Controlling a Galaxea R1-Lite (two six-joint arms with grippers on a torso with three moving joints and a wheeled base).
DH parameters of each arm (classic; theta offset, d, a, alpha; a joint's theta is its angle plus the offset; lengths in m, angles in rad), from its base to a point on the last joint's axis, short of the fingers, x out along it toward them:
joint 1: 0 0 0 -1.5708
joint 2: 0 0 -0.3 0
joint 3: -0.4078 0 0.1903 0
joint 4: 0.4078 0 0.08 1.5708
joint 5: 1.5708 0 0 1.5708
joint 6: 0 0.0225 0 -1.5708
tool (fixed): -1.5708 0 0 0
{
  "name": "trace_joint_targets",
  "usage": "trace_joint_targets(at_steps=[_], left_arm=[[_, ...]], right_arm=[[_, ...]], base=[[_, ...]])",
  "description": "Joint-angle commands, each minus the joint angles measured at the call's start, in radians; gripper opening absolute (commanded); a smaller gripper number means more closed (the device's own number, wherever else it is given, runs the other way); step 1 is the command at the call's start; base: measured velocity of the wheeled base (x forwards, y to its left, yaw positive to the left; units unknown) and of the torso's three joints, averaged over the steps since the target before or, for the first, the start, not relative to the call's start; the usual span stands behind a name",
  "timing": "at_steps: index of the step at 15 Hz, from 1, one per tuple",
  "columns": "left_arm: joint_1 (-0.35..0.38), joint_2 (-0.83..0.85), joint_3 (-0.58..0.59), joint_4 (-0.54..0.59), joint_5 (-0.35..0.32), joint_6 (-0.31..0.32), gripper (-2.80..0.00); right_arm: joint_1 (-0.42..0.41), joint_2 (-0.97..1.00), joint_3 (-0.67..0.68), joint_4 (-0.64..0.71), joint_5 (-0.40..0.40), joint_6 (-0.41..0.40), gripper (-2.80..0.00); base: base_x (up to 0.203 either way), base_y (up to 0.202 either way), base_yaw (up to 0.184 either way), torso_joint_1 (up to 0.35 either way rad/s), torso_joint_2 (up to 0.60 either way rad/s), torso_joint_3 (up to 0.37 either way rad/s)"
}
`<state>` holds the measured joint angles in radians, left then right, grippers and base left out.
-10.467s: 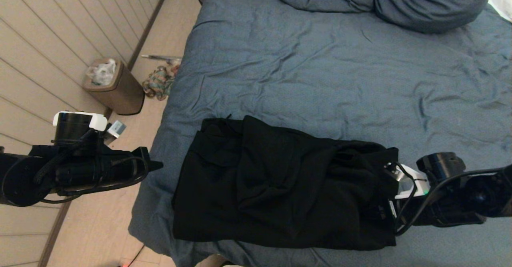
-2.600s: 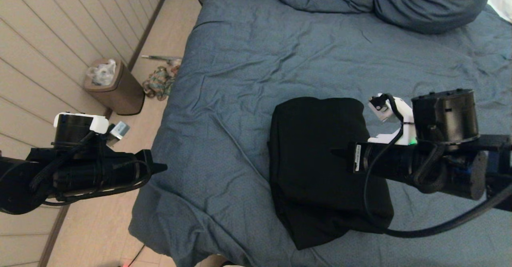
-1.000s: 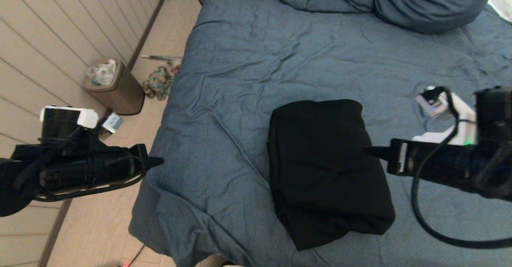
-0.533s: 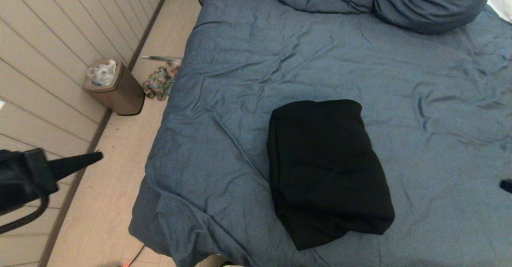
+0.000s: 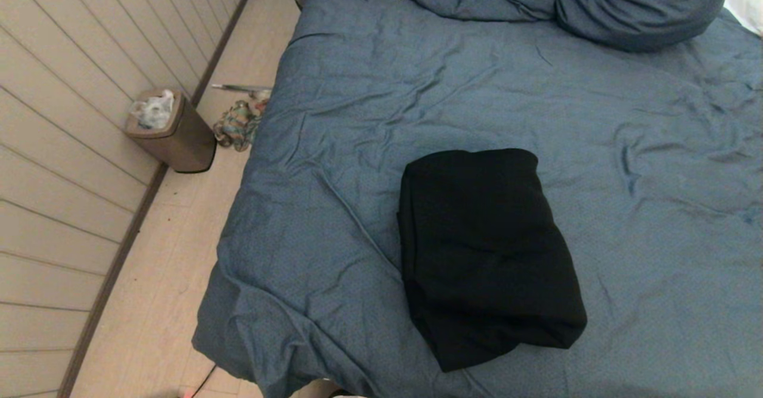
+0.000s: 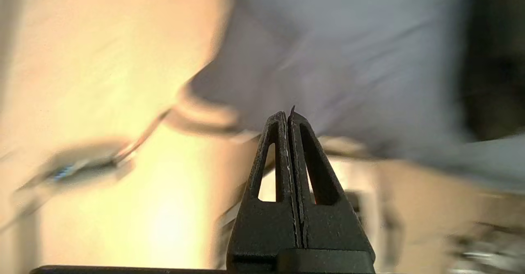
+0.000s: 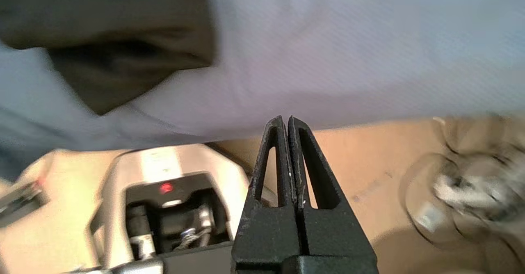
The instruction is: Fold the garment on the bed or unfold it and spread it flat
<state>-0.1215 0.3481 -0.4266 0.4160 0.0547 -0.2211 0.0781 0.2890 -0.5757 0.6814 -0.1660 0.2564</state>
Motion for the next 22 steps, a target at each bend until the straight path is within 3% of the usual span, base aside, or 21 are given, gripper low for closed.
trace_joint_targets(at_steps=[1,2,5,8,10,12,13,14,15,18,22], left_arm=[[0.003,-0.070,0.064,-0.002,0.060,0.003,-2.80],[0.003,-0.070,0.087,-0.016,0.076,0.003,-2.80],[0.005,-0.071,0.154,-0.049,0.185,-0.001,-2.80],[0.005,-0.072,0.216,-0.197,0.269,0.005,-2.80],[0.005,-0.073,0.279,-0.282,0.302,0.074,-2.80],[0.005,-0.073,0.361,-0.362,0.253,0.163,-2.80],[0.005,-0.072,0.367,-0.390,0.195,0.172,-2.80],[0.005,-0.073,0.367,-0.389,0.181,0.178,-2.80],[0.005,-0.073,0.364,-0.376,0.172,0.184,-2.80],[0.062,-0.091,0.346,-0.314,0.169,0.193,-2.80],[0.108,-0.339,0.310,-0.207,0.087,0.228,-2.80]], right_arm=[[-0.080,-0.032,0.004,0.018,-0.003,-0.015,-2.80],[-0.118,-0.038,0.003,0.031,-0.009,-0.030,-2.80],[-0.095,-0.096,0.082,-0.007,-0.038,-0.056,-2.80],[-0.083,-0.250,0.236,-0.204,-0.027,-0.135,-2.80],[-0.080,-0.297,0.380,-0.347,-0.025,-0.194,-2.80],[-0.080,-0.299,0.452,-0.430,0.013,-0.204,-2.80],[-0.080,-0.299,0.463,-0.447,0.087,-0.200,-2.80],[-0.079,-0.299,0.482,-0.464,0.159,-0.203,-2.80],[-0.078,-0.300,0.493,-0.498,0.177,-0.221,-2.80],[-0.078,-0.298,0.501,-0.519,0.175,-0.215,-2.80],[-0.078,-0.298,0.505,-0.523,0.174,-0.203,-2.80]], base=[[0.000,0.000,0.000,0.000,0.00,0.000],[0.000,0.000,0.000,0.000,0.00,0.000],[0.000,0.000,0.000,0.000,0.00,0.000],[0.000,0.000,0.000,0.000,0.00,0.000],[0.000,0.000,0.000,0.000,0.00,0.000],[0.000,0.000,0.000,0.000,0.00,0.000],[0.000,0.000,0.000,0.000,0.00,0.000],[0.000,0.000,0.000,0.000,0.00,0.000],[0.000,0.000,0.000,0.000,0.00,0.000],[0.000,0.000,0.000,0.000,0.00,0.000],[0.000,0.000,0.000,0.000,0.00,0.000]])
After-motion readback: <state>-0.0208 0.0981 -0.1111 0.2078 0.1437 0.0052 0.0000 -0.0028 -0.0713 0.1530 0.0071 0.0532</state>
